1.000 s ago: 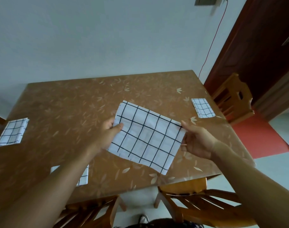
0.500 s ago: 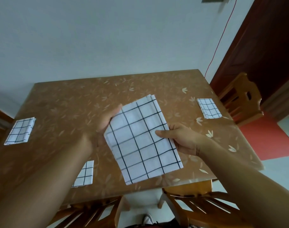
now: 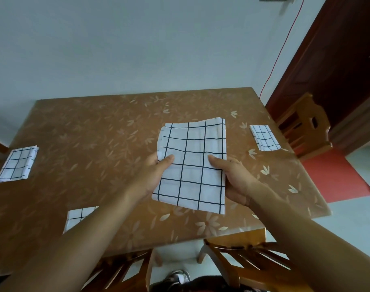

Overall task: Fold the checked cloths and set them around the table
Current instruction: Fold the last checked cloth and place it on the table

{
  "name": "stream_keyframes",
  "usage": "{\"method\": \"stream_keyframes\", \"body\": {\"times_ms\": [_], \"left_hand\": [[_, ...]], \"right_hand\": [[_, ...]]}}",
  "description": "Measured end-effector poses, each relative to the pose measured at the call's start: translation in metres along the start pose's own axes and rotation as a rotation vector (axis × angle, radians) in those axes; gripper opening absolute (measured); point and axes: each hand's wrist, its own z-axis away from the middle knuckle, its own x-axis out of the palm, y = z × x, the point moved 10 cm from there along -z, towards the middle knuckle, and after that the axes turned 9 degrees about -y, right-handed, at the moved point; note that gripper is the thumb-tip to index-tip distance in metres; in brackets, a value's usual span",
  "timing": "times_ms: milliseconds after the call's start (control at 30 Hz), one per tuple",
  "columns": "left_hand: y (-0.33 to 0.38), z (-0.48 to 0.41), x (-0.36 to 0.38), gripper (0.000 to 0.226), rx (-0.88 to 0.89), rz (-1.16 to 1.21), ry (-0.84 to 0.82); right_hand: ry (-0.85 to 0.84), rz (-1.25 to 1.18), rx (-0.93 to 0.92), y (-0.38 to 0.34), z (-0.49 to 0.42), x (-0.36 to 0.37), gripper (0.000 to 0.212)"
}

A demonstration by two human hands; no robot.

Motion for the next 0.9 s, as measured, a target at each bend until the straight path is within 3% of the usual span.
{"method": "stream_keyframes", "body": {"times_ms": [167, 267, 633, 767, 900], "left_hand": [[0.007, 0.002, -0.009, 0.019, 0.048, -0.167, 0.011], [0.009, 0.000, -0.001, 0.017, 0.028, -0.195, -0.033], [0.005, -0.010, 0.012, 0.019, -0.060, 0.068, -0.101], [0.011, -0.003, 0.020, 0.027, -0.084, 0.154, -0.156], [0.014, 0.003, 0.028, 0.029, -0.138, 0.206, -0.198]], "right_hand": [[0.047, 0.184, -0.029, -0.002, 0.005, -0.020, 0.018], [0.055, 0.306, -0.018, -0.005, 0.011, -0.033, 0.023], [0.005, 0.011, -0.074, -0.017, 0.032, -0.052, 0.027], [-0.017, -0.041, -0.047, -0.022, 0.035, -0.054, 0.041], [-0.080, 0.026, -0.062, -0.027, 0.037, -0.045, 0.016]]}}
